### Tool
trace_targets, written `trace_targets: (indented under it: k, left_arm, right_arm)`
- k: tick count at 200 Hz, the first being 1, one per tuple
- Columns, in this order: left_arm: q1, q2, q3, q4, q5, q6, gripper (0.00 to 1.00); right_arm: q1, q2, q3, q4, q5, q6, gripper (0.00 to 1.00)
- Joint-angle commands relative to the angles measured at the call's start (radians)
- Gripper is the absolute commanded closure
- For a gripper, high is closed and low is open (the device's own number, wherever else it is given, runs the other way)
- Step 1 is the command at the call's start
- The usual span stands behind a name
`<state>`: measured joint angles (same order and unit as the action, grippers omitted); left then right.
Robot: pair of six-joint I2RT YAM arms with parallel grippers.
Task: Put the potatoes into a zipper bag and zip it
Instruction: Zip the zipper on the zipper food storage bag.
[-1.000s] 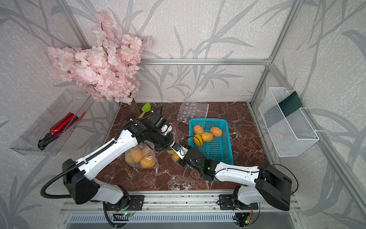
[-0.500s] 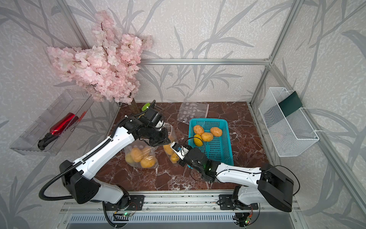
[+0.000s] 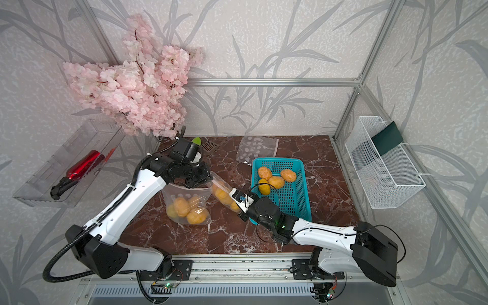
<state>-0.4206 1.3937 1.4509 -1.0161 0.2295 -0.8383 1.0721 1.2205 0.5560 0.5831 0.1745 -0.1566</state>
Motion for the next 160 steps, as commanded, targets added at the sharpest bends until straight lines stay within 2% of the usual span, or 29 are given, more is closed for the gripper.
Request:
trace_targets:
  k: [1,41,74,119,160]
  left_arm:
    - [0.06,-0.025,-0.005,0.023,-0.154,-0.018,1.0]
    - [0.124,-0.007,0.006,0.052,-0.175,-0.039,1.0]
    - [0.132,0.017,0.033,0.027,-0.29,-0.084,1.0]
    - [0.145,0.01,0.034,0.012,-0.384,-0.124,1.0]
    - [0.172,0.011,0.046,-0.037,-0.457,-0.177,1.0]
  right_arm:
    - [0.012,-0.051,-0.019,0.017,0.035,0.015,1.0]
    - [0.013,-0.062,-0.028,0.001,0.092,0.031,1.0]
    - [0.012,-0.062,-0.024,-0.021,0.123,0.042,1.0]
    - [0.012,-0.034,-0.008,-0.025,0.115,0.053,1.0]
    - [0.013,0.073,0.11,-0.109,0.107,0.166,1.0]
